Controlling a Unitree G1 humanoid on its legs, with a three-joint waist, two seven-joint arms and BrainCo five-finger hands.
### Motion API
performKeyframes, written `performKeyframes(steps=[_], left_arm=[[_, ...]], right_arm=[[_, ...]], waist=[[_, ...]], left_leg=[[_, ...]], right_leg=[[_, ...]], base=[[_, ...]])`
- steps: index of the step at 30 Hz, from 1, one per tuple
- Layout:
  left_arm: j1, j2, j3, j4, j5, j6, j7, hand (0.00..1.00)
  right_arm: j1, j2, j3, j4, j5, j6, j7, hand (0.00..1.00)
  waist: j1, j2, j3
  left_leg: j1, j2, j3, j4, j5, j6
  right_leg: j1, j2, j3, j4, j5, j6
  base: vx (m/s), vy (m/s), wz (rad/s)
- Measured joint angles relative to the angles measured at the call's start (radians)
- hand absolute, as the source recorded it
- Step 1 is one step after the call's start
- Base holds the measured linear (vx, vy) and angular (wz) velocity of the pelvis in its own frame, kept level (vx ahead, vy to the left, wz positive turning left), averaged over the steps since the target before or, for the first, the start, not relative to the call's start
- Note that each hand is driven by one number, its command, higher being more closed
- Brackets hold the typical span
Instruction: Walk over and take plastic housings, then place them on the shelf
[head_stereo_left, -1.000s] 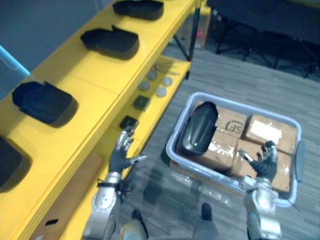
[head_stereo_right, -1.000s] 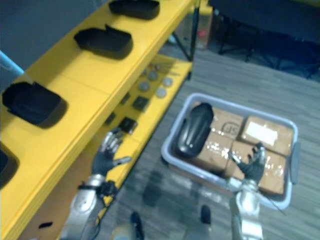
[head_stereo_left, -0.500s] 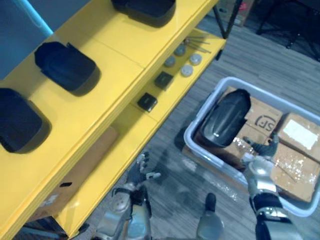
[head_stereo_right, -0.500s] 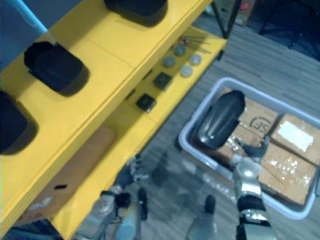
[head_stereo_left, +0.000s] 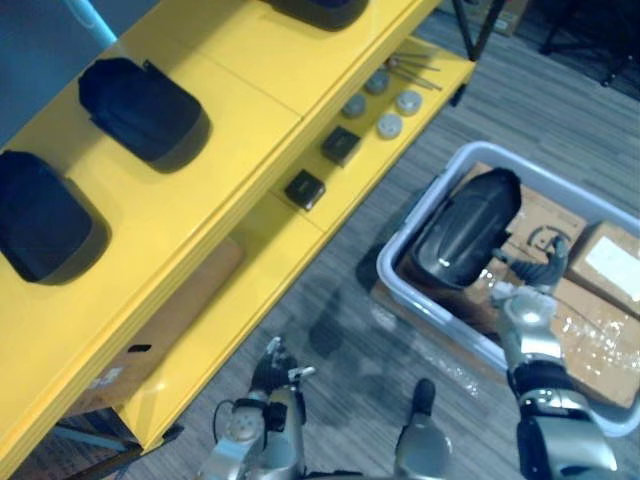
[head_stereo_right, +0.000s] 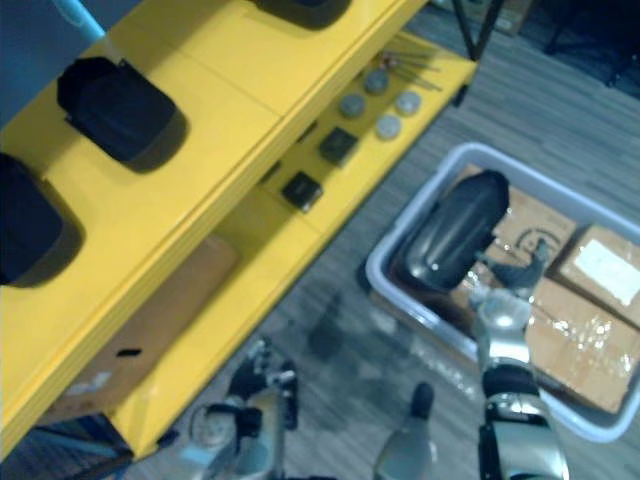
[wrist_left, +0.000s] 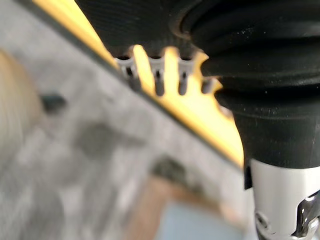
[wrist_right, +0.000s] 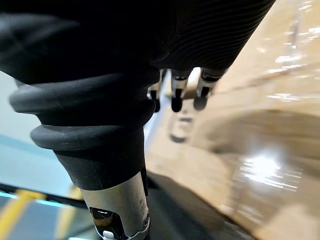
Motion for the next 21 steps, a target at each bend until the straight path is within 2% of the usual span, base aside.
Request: performKeyframes(steps=[3,5,6,10,13,16,21], left_arm=[[-0.002,-0.002,0.100,0.027,0.123,-0.023,0.200,0.00],[-0.013,0.004,0.147,0.035,0.128,-0.029,0.278,0.00],[-0.019,0.007,0.169,0.045,0.128,-0.030,0.303,0.00],[-0.025,0.009,0.177,0.048,0.128,-0.044,0.306,0.00],[-0.044,0.009,0.177,0.060,0.126,-0.066,0.284,0.00],[-0.044,0.004,0.166,0.084,0.112,-0.076,0.246,0.00],[-0.034,0.001,0.156,0.085,0.104,-0.107,0.207,0.00]], right_arm=[[-0.019,-0.009,0.013,0.076,0.018,0.070,0.007,0.00],[-0.050,-0.033,0.015,0.140,0.021,0.086,0.028,0.00],[-0.073,-0.044,0.014,0.187,0.021,0.086,0.044,1.00],[-0.088,-0.069,0.006,0.250,0.016,0.091,0.066,1.00],[-0.093,-0.118,-0.006,0.283,-0.050,0.143,0.123,1.00],[-0.118,-0.173,-0.006,0.315,-0.198,0.213,0.190,1.00],[-0.147,-0.212,-0.031,0.361,-0.286,0.280,0.199,1.00]], waist=[[0.021,-0.007,0.007],[0.028,-0.014,0.011],[0.034,-0.018,0.013],[0.051,-0.026,0.020],[0.056,-0.029,0.025],[0.057,-0.015,0.032],[0.060,0.006,0.043]], left_leg=[[-0.001,-0.007,-0.020,-0.029,0.021,-0.001],[-0.002,-0.010,-0.032,-0.040,0.030,-0.002],[-0.002,-0.010,-0.039,-0.042,0.032,-0.003],[-0.012,-0.015,-0.060,-0.045,0.039,-0.002],[-0.017,-0.020,-0.081,-0.066,0.058,-0.004],[-0.016,-0.020,-0.089,-0.076,0.065,-0.005],[-0.016,-0.023,-0.110,-0.110,0.089,-0.008]], right_leg=[[0.001,-0.001,-0.028,0.001,-0.002,-0.003],[0.003,-0.001,-0.048,0.005,-0.007,-0.010],[0.004,-0.001,-0.054,0.010,-0.010,-0.013],[0.003,-0.005,-0.084,0.028,-0.022,-0.015],[0.000,-0.007,-0.107,0.041,-0.032,-0.016],[-0.002,-0.007,-0.116,0.052,-0.041,-0.015],[-0.001,-0.005,-0.142,0.053,-0.045,-0.013]], base=[[-0.03,0.005,0.15],[-0.03,0.009,0.23],[-0.03,0.012,0.16],[-0.01,0.015,0.16],[0.00,0.005,0.21],[0.00,0.000,0.08],[0.01,-0.006,0.13]])
